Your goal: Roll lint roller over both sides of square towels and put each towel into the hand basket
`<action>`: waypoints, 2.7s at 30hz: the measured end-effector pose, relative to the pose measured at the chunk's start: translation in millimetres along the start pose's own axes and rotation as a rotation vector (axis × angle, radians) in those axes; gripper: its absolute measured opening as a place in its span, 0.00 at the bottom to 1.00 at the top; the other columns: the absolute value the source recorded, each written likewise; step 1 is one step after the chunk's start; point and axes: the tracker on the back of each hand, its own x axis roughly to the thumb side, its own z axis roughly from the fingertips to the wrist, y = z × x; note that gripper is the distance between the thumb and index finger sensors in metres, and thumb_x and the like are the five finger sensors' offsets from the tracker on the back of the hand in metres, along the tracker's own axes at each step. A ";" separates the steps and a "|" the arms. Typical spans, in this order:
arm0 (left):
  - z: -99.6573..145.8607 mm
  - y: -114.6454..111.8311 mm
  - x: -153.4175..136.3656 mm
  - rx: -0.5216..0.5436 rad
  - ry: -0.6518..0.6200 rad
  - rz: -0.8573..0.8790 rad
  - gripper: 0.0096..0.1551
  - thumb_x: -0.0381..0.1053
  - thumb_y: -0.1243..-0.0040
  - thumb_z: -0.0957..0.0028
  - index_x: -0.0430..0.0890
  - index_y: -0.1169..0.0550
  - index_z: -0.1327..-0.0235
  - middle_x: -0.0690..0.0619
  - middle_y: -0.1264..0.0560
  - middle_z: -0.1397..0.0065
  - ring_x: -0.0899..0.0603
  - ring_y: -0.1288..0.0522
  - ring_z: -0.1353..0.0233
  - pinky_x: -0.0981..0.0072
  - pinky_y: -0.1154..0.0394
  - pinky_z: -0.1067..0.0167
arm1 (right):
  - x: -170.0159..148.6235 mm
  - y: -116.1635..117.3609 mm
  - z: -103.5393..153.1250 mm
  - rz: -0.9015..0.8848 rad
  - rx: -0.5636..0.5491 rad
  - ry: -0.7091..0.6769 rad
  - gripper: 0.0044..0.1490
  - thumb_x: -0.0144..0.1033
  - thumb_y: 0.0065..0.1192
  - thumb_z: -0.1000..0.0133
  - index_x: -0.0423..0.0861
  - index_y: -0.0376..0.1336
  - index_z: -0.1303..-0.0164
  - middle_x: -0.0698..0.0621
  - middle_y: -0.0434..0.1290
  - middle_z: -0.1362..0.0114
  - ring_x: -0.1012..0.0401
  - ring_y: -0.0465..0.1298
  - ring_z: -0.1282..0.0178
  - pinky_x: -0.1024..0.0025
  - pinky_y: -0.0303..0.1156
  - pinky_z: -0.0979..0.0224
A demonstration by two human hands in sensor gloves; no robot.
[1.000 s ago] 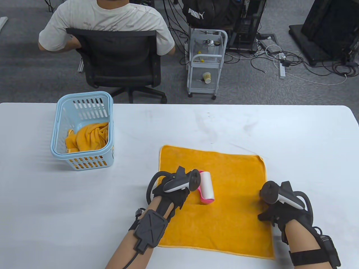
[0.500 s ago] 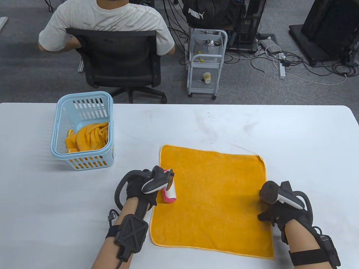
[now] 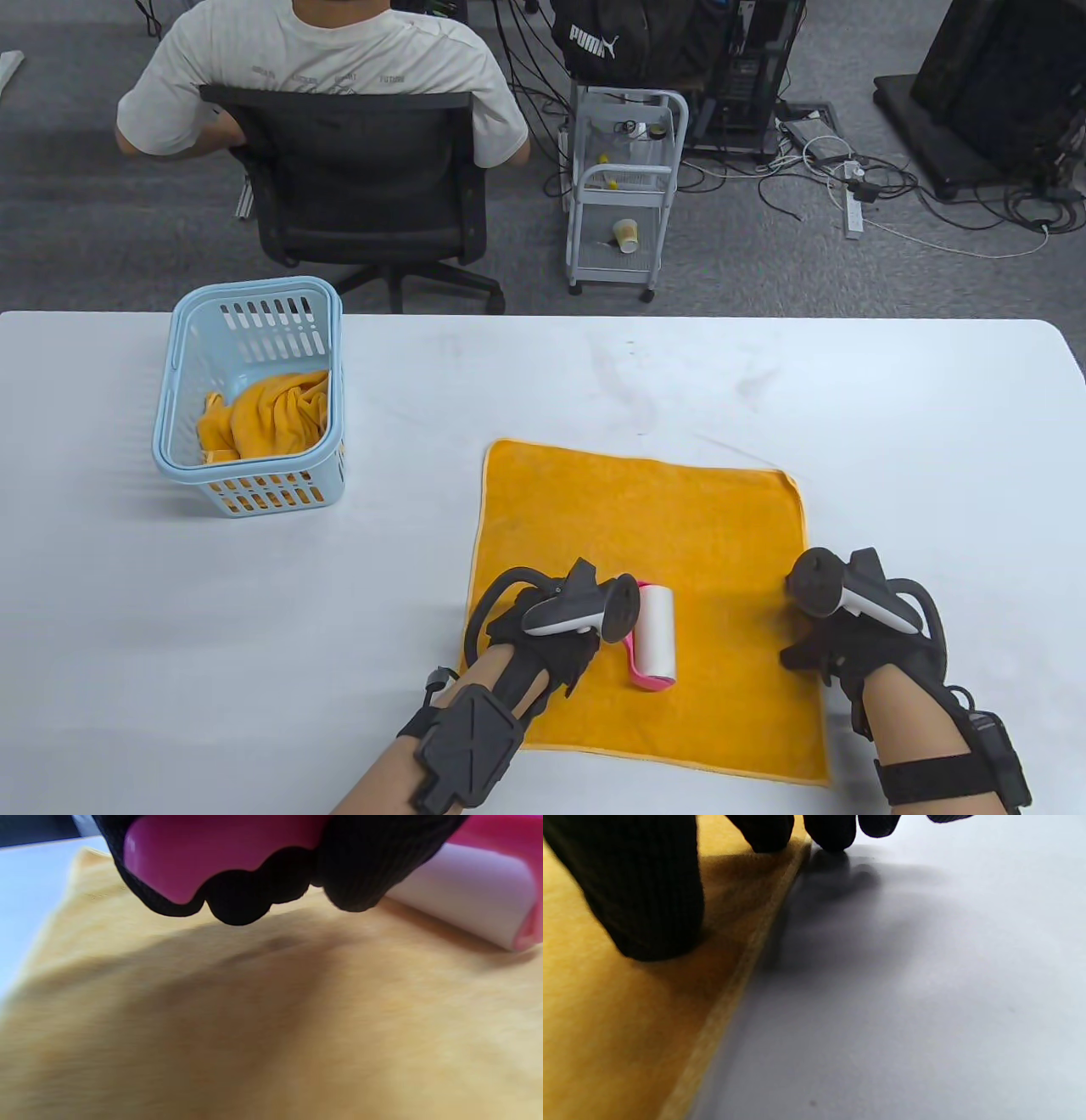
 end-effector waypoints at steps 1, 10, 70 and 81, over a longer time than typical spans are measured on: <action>3.8 -0.4 -8.3 -0.013 0.034 -0.033 0.28 0.54 0.38 0.45 0.59 0.36 0.34 0.54 0.30 0.29 0.42 0.22 0.35 0.40 0.26 0.32 | -0.1 0.0 -0.1 0.001 0.000 0.000 0.64 0.58 0.77 0.52 0.45 0.47 0.14 0.35 0.47 0.13 0.33 0.45 0.16 0.27 0.50 0.25; 37.4 -2.6 -71.3 -0.073 0.261 -0.197 0.26 0.52 0.35 0.45 0.61 0.33 0.37 0.56 0.27 0.30 0.43 0.21 0.36 0.40 0.26 0.31 | 0.0 0.1 -0.2 -0.004 0.000 0.001 0.64 0.58 0.77 0.52 0.45 0.47 0.14 0.35 0.47 0.13 0.33 0.45 0.16 0.27 0.50 0.25; 100.0 -83.3 -212.0 -0.014 0.427 0.490 0.44 0.60 0.45 0.45 0.53 0.49 0.21 0.40 0.61 0.14 0.27 0.49 0.16 0.30 0.44 0.25 | -4.8 -2.4 2.8 -0.071 -0.001 -0.013 0.63 0.58 0.77 0.51 0.46 0.47 0.14 0.35 0.47 0.13 0.33 0.45 0.16 0.27 0.49 0.25; 48.9 22.8 -51.2 0.183 0.025 0.276 0.57 0.69 0.38 0.53 0.53 0.54 0.21 0.41 0.61 0.13 0.25 0.49 0.16 0.29 0.42 0.26 | -9.1 -10.5 9.2 -0.112 -0.111 -0.010 0.64 0.58 0.77 0.51 0.46 0.46 0.14 0.36 0.45 0.13 0.34 0.44 0.16 0.27 0.49 0.24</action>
